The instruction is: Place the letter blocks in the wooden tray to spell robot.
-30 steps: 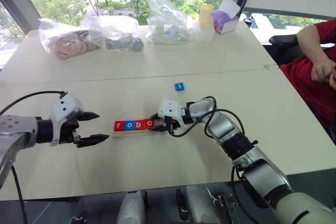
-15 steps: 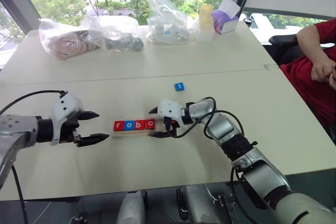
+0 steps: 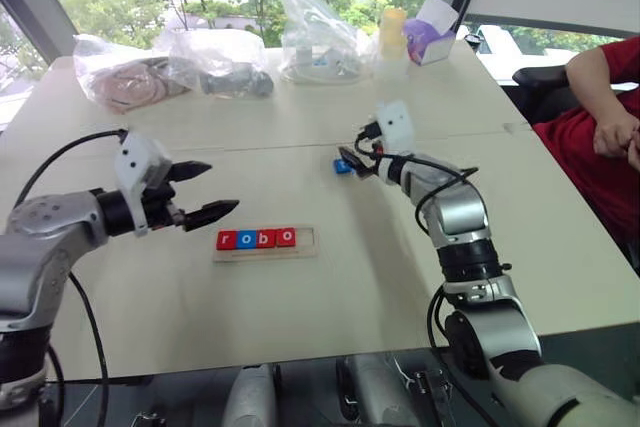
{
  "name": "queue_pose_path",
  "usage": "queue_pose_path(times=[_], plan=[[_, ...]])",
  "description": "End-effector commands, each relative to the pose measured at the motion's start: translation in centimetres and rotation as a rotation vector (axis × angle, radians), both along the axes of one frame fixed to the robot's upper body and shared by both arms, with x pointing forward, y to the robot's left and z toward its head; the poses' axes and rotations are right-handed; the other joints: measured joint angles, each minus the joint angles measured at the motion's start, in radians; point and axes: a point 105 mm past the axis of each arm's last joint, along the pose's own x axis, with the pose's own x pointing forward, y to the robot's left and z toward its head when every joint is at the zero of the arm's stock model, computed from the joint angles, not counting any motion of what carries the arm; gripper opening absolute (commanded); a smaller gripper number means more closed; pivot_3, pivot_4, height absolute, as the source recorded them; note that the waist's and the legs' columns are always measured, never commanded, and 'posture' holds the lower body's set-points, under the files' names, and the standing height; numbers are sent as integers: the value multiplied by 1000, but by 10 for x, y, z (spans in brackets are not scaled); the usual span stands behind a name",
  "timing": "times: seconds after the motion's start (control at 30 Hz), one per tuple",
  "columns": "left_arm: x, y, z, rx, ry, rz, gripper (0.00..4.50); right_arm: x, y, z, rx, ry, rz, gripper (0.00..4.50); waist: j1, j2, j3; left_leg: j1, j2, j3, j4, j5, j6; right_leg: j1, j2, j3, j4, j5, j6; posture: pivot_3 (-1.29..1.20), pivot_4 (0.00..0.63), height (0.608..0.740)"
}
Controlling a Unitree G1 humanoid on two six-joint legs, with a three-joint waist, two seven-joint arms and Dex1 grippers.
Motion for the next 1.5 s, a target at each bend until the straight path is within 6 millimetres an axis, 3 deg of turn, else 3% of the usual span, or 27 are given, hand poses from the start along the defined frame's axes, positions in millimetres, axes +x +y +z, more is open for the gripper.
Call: queue_pose_path(times=[0.03,0.2,0.43,0.53,0.67,0.7,0.83,0.93,1.07,1.23,1.47,1.5], plan=[[8,-1,5,43,-56,0,4500,2,23,9,24,-38,-4,4400,-10,0,0,0,0,0,0,0,0,0,0,0,1,0,0,0,150,740],[13,-5,7,53,-70,-20,4500,8,35,2,43,-17,-37,4400,-17,0,0,-1,0,0,0,0,0,-1,0,0,1,1,1,0,150,740],[16,-10,4,51,-78,-26,4500,19,42,-26,10,41,-70,4400,-18,0,0,-3,0,0,1,0,0,-1,0,0,-1,1,2,0,150,740],[15,-11,2,56,-75,-25,4500,22,40,-34,-11,31,-77,3563,-19,0,0,-3,0,0,1,0,0,-1,0,0,-1,2,3,0,150,740],[13,-10,-2,51,-66,-17,4500,23,39,-41,-31,35,-74,1519,-19,0,0,-2,0,0,1,0,0,-1,0,0,-1,2,3,0,150,740],[12,-11,-2,49,-64,-20,4500,23,40,-40,-27,31,-73,1208,-19,0,0,-2,0,0,1,0,0,-1,0,0,-1,2,3,0,150,740],[10,-16,-3,47,-65,-36,4500,23,37,-23,31,-36,-93,1232,-18,0,0,-2,0,-1,1,0,0,-1,-1,0,-1,2,3,0,150,740],[3,-30,-2,37,-61,-90,4500,14,9,-1,23,-133,-162,1232,-11,0,0,-4,0,-2,1,0,0,-1,-1,-1,-1,2,3,0,150,740],[-11,-51,-4,51,-31,-196,4500,-32,-26,6,5,-134,-245,1232,9,0,0,-10,-1,-3,1,0,0,-6,-2,0,-2,2,4,0,150,740],[-23,-70,-21,169,16,-319,4500,-77,-38,-3,54,-54,-337,1232,2,0,0,-8,-1,-2,1,0,0,-6,0,1,-1,2,4,0,150,740],[-13,-76,-24,160,11,-345,4500,-83,-45,-41,142,154,-424,1232,6,0,0,-7,-1,-2,3,1,-1,-6,1,2,-1,3,1,0,150,740],[-13,-75,-25,164,12,-346,4500,-84,-44,-46,156,180,-423,1732,6,0,0,-7,-1,-2,3,1,-1,-6,1,2,-1,3,1,0,150,740]])
